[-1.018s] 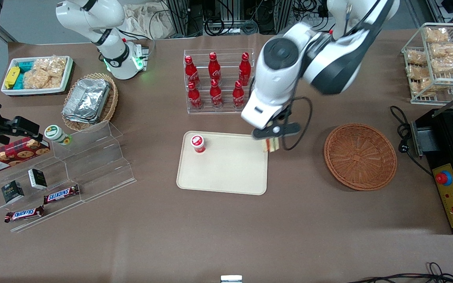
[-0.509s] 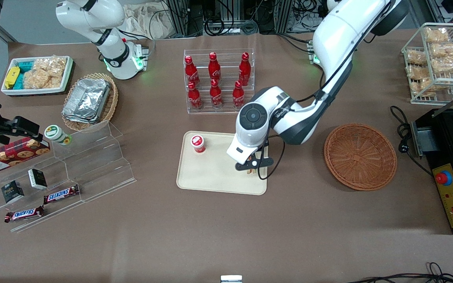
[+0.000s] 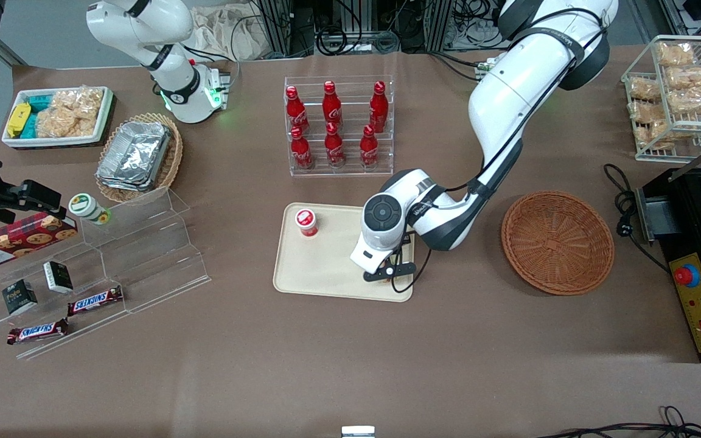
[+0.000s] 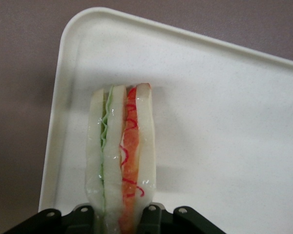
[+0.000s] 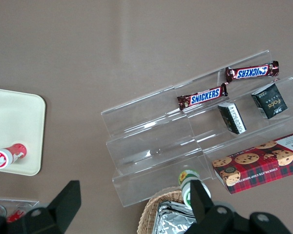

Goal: Place sandwich from basket to tray
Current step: 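Lower the sandwich onto the tray and open the left gripper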

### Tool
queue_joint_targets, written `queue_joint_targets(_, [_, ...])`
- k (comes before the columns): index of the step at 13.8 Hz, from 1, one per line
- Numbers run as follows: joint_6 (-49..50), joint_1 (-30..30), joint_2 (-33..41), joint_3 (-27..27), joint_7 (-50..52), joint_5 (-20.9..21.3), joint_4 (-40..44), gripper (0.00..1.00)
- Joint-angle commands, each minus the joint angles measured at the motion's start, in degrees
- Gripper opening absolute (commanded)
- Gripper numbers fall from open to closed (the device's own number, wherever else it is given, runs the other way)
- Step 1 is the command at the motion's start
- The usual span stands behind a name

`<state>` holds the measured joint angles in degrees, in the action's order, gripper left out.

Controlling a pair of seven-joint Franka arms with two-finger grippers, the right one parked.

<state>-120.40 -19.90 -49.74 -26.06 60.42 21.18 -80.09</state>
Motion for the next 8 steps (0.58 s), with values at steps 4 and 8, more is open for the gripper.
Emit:
queue_joint_targets(4, [0.43, -0.58, 4.19, 0.04, 9.26, 1.58, 1.96, 1.00])
queue_joint_targets(8, [9.19, 2.58, 14.99, -0.05, 13.05, 0.45, 1.34, 1.00])
